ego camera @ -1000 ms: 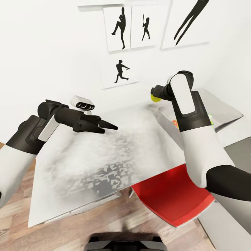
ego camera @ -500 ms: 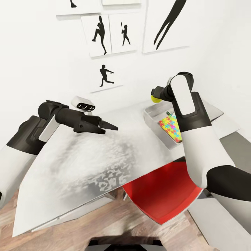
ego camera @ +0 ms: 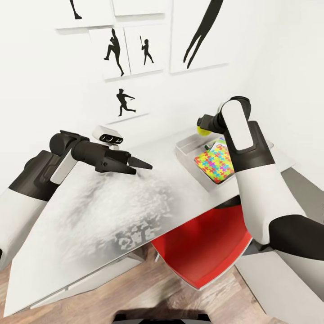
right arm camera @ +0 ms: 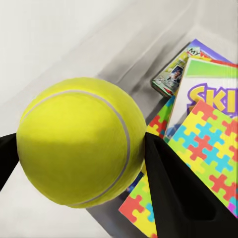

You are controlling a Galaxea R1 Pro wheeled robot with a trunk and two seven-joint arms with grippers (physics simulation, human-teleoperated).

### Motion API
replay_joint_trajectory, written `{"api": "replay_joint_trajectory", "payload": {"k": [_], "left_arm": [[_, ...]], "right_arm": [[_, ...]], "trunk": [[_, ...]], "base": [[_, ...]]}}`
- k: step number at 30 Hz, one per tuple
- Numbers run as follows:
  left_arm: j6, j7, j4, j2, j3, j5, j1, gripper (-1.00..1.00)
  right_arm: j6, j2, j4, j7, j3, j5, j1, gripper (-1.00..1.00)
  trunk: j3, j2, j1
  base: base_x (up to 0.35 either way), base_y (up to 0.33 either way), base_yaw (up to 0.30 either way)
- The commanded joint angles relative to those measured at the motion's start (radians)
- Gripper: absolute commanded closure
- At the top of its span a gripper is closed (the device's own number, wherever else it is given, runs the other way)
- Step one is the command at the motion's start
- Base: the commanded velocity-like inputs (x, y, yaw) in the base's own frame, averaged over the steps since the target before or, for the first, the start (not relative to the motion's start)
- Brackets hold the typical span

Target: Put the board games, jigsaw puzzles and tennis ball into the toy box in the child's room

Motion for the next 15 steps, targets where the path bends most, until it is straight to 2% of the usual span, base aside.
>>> {"api": "replay_joint_trajectory", "payload": {"k": [1, 15], "left_arm": [[0.011, -0.004, 0.000, 0.001, -0.002, 0.001, 0.000, -1.00], [0.011, -0.004, 0.000, 0.001, -0.002, -0.005, 0.015, -1.00]], "right_arm": [[0.000, 0.000, 0.000, -0.013, 0.004, -0.011, 0.000, 1.00], [0.005, 0.003, 0.024, -0.012, 0.006, -0.011, 0.000, 1.00]], "trunk": [[-0.001, -0.002, 0.001], [-0.001, -0.002, 0.001]], "base": [[0.000, -0.014, -0.010], [0.000, -0.001, -0.001]]}}
